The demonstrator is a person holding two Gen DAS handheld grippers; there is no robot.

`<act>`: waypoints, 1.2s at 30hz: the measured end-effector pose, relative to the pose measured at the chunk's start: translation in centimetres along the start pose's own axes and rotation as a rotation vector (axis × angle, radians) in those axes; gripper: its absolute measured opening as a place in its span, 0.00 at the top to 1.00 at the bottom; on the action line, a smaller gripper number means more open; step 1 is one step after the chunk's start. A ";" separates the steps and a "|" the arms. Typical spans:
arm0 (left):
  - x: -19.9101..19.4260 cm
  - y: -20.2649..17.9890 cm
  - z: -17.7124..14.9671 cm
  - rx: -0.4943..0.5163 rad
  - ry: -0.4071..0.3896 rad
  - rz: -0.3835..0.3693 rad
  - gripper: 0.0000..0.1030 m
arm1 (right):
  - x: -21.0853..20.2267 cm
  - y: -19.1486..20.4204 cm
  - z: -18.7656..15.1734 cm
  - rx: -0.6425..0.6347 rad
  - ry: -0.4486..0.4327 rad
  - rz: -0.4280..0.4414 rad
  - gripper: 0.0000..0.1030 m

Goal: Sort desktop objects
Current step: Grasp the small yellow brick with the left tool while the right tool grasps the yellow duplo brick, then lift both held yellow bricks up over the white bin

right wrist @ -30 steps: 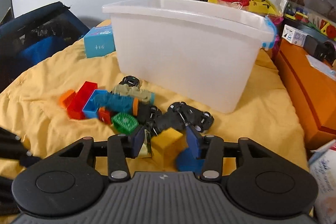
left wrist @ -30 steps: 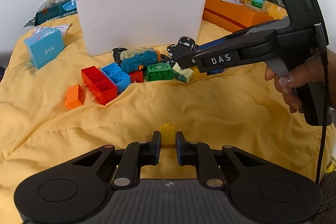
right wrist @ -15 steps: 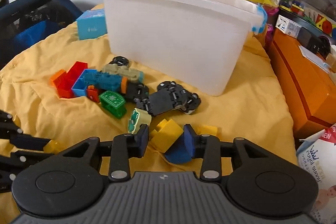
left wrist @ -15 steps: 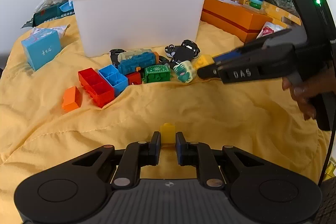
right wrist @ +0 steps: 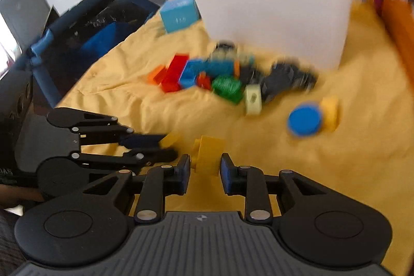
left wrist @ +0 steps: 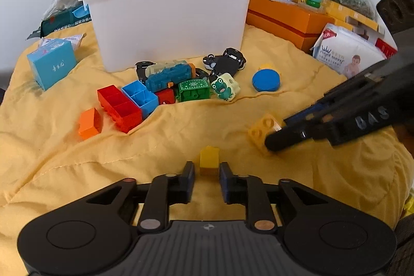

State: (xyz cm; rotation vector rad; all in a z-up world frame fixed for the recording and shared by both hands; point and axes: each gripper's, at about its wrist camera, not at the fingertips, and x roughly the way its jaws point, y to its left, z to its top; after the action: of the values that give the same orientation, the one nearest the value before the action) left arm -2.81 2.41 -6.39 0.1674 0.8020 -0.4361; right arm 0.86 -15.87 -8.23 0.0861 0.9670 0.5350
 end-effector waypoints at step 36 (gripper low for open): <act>-7.2 2.7 10.8 0.063 -0.289 0.103 0.83 | -2.7 1.2 2.7 -0.175 -0.154 -0.289 0.65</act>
State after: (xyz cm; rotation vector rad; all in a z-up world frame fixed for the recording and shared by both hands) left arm 1.07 3.78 6.16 0.1985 0.4937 -0.3781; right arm 1.29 -15.63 -4.25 -0.1654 0.7629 0.3387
